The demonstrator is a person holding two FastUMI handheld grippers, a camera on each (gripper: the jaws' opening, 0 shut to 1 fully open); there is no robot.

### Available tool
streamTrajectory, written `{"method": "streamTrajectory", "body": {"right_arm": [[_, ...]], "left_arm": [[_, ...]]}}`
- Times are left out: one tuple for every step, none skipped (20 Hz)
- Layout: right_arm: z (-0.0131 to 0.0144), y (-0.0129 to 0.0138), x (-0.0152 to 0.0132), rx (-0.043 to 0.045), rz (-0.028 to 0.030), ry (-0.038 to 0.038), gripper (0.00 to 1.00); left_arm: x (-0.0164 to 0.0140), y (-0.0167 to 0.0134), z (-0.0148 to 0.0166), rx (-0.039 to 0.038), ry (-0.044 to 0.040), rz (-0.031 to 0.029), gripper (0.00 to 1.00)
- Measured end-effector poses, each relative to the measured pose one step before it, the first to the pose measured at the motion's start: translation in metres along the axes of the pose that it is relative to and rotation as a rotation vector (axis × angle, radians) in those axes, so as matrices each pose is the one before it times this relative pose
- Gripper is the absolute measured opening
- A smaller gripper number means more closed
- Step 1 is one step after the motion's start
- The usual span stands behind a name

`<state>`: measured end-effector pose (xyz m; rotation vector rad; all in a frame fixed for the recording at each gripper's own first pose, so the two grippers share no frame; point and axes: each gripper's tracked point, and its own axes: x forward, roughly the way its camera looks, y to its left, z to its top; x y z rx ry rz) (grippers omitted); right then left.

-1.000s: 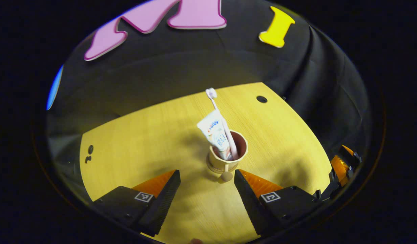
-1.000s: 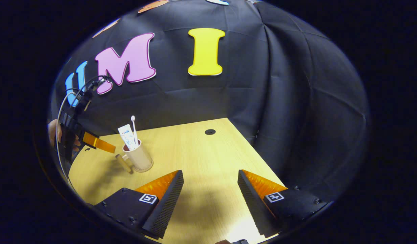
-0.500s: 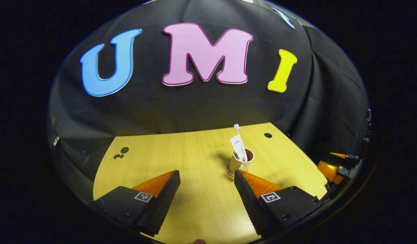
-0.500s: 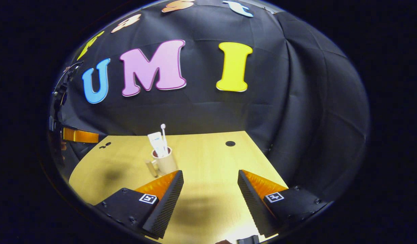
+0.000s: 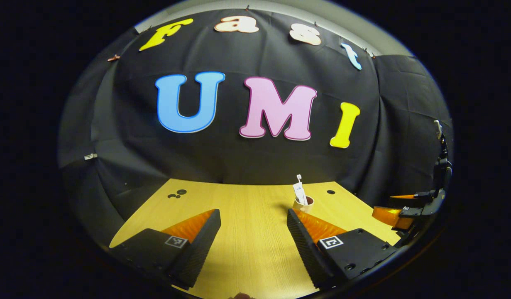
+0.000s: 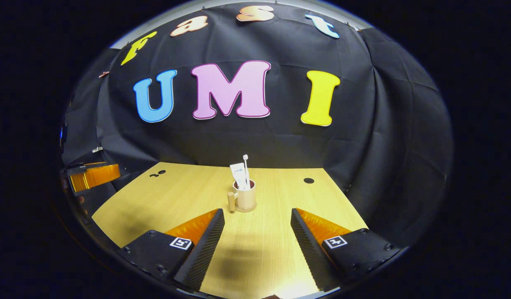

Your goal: Put the toothbrush and toothpaste on the desktop into the cup, then pick up the cup and place it on the coaster on the desktop.

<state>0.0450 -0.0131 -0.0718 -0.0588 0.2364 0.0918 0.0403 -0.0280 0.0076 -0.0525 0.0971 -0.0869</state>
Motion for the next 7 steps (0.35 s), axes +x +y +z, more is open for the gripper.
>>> {"method": "streamTrajectory", "body": {"right_arm": [[-0.00338,0.00841,-0.00696,0.00321,0.00602,0.00001,0.98],[-0.0041,0.00698,-0.00534,0.00269,0.00585,0.00336,0.98],[-0.00422,0.00605,-0.00527,-0.00159,0.00419,0.00695,0.98],[-0.00318,0.00404,-0.00401,-0.00333,0.00203,0.0046,0.98],[-0.00268,0.0045,-0.0043,-0.00098,-0.00088,0.00106,0.98],[-0.00247,0.00237,-0.00314,0.00173,0.00024,0.00394,0.98],[-0.00147,0.00242,-0.00383,0.00275,-0.00117,0.00116,0.98]], "left_arm": [[-0.00821,0.00112,-0.0045,-0.01852,-0.01092,0.00834,0.99],[-0.0092,0.00025,-0.00355,-0.02512,-0.00554,0.0033,0.99],[-0.00791,0.00095,-0.00385,-0.02285,-0.00475,0.00278,0.98],[-0.00919,0.00229,-0.00303,-0.01618,-0.00415,0.00177,0.97],[-0.00639,0.00186,-0.00233,-0.00556,-0.00268,-0.00045,0.97],[-0.00364,0.0011,-0.00269,0.00158,0.00151,-0.00399,0.97],[-0.005,0.00164,-0.00363,0.00577,0.00467,-0.00031,0.97]]}}
